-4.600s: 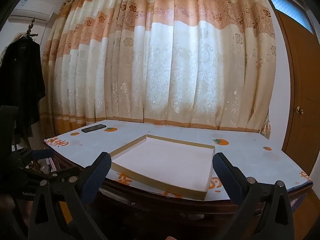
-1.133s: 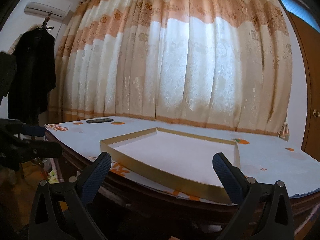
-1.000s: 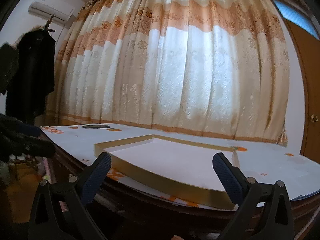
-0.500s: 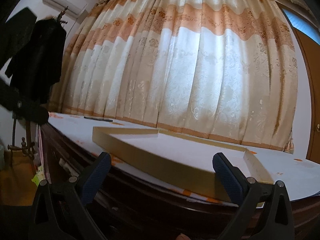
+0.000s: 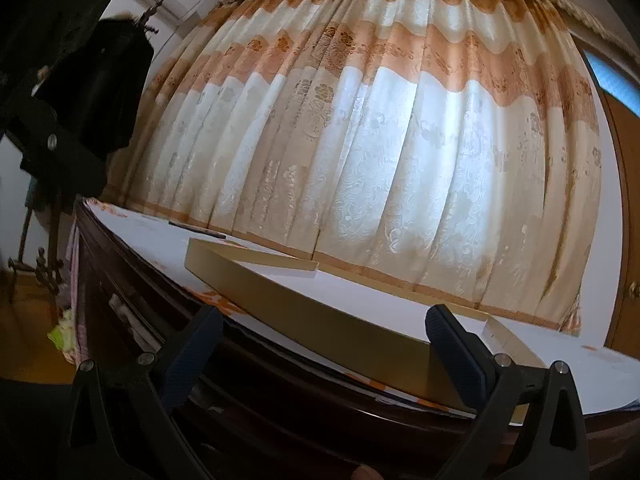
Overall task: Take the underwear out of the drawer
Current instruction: 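Pull the dresser drawer open with the right tool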
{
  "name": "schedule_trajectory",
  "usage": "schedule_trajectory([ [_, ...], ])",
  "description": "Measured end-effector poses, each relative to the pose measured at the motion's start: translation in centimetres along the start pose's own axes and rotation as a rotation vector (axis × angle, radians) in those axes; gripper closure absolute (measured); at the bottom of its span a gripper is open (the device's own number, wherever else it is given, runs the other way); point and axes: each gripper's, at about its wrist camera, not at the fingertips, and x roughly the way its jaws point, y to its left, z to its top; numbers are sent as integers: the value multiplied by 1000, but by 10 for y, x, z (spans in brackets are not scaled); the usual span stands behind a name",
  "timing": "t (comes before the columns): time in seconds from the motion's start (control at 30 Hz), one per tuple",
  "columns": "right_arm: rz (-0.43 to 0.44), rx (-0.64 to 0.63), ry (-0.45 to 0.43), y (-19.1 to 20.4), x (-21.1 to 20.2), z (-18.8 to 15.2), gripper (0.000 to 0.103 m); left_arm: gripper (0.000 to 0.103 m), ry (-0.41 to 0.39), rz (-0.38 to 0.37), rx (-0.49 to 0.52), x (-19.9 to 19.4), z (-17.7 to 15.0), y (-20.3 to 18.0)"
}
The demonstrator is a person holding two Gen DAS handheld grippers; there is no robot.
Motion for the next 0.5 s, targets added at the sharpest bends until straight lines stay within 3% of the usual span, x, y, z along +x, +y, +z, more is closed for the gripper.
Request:
schedule_trajectory([
  [0.5,-3,-50,27,-1,-2,0,1,0,3,1,5,-2,0,-2],
])
